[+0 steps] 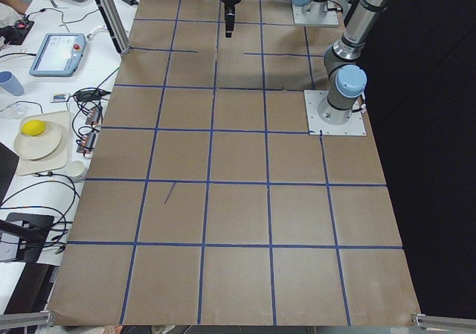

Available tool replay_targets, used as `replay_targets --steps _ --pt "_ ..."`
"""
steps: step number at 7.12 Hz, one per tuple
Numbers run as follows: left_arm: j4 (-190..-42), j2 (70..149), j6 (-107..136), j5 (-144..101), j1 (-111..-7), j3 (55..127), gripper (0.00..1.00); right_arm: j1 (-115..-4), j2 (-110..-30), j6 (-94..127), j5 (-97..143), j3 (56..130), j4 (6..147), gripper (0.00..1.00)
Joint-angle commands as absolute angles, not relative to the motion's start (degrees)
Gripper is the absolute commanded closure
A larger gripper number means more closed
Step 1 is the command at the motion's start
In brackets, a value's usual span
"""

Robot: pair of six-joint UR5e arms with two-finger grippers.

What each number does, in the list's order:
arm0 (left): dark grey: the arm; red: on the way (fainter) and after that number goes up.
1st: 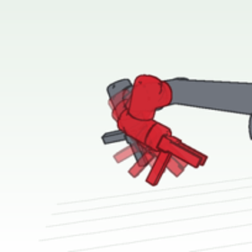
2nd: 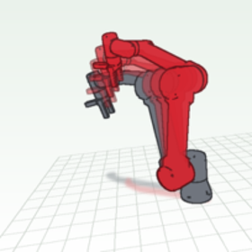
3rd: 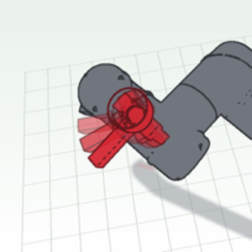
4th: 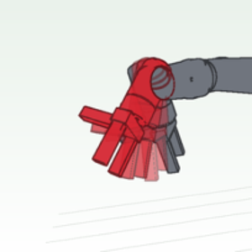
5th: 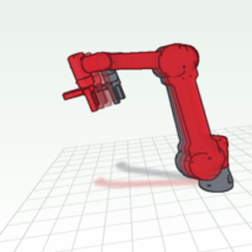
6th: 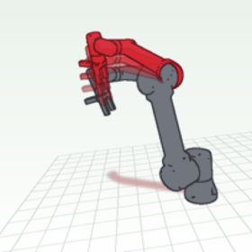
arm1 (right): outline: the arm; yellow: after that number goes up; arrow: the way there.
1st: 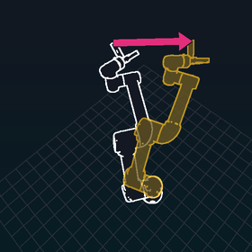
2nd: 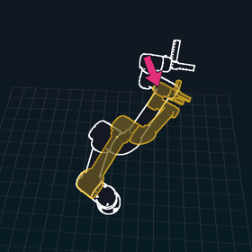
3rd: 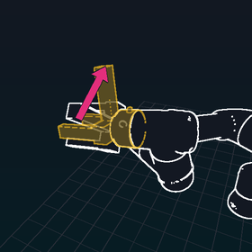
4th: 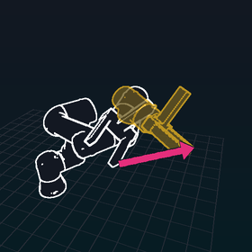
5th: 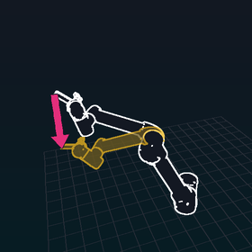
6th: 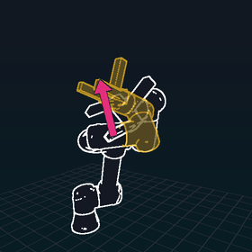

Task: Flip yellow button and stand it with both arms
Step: 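Set the button upright on the table and open the right gripper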

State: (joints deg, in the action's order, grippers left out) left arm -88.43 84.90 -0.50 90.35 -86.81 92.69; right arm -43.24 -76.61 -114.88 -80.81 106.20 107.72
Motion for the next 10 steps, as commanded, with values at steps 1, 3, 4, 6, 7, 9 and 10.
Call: replay_targets --steps 1,3,4,6,7,9,10 --pt "-87.5 87.3 0.2 89.9 -86.7 92.7 0.00 -44.8 -82.4 -102.4 -81.3 105.5 106.9 0.00" --pt "-85.0 89.1 0.2 90.2 -86.9 90.7 0.00 -49.8 -88.0 -84.6 -84.4 105.2 104.2 0.00" --pt "-85.4 88.6 0.2 90.2 -86.9 89.6 0.00 -53.7 -90.6 -73.1 -87.2 104.3 101.6 0.00" --pt "-85.5 88.9 0.2 90.3 -86.9 88.6 0.00 -62.3 -93.2 -41.8 -88.3 99.2 91.6 0.00" --pt "-86.2 88.8 0.2 90.5 -86.9 88.6 0.00 -67.1 -93.2 -27.2 -88.2 95.3 85.6 0.00" --pt "-87.6 89.1 0.2 89.8 -87.0 87.7 0.00 -79.2 -93.3 -2.6 -88.1 92.2 83.0 0.00" --pt "-87.8 89.7 0.1 90.6 -86.9 86.3 0.00 -84.8 -93.7 3.5 -88.1 92.2 82.5 0.00"
